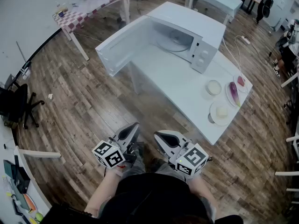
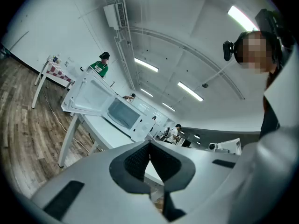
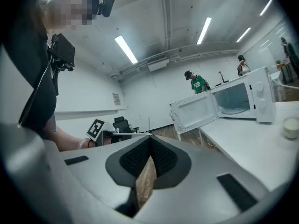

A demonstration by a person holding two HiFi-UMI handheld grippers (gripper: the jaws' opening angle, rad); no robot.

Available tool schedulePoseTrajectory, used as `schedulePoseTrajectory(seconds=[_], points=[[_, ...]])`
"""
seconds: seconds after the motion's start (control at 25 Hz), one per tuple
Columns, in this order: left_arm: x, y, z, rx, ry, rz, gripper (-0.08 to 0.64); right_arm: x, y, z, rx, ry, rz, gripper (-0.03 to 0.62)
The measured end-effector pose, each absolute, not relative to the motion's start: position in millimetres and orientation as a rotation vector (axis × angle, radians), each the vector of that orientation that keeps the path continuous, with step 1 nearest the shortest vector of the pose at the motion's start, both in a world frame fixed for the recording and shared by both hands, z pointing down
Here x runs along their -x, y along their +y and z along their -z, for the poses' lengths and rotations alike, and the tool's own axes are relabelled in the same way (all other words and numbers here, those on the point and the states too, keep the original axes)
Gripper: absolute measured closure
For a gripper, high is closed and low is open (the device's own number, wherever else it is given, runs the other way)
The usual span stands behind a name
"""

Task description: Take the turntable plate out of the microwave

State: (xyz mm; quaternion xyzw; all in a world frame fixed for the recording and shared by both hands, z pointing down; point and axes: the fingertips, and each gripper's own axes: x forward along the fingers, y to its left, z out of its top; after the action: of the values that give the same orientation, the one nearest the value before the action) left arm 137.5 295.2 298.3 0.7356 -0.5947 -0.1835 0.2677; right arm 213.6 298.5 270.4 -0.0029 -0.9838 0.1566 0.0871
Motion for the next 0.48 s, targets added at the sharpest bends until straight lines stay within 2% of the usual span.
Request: schedulePoseTrajectory(seconds=[0.48], points=[[-86,207,-296,-2.146,-1.404,0.430,0.548,-150,225,-275,-0.333,-2.955,-0.482,0.572]])
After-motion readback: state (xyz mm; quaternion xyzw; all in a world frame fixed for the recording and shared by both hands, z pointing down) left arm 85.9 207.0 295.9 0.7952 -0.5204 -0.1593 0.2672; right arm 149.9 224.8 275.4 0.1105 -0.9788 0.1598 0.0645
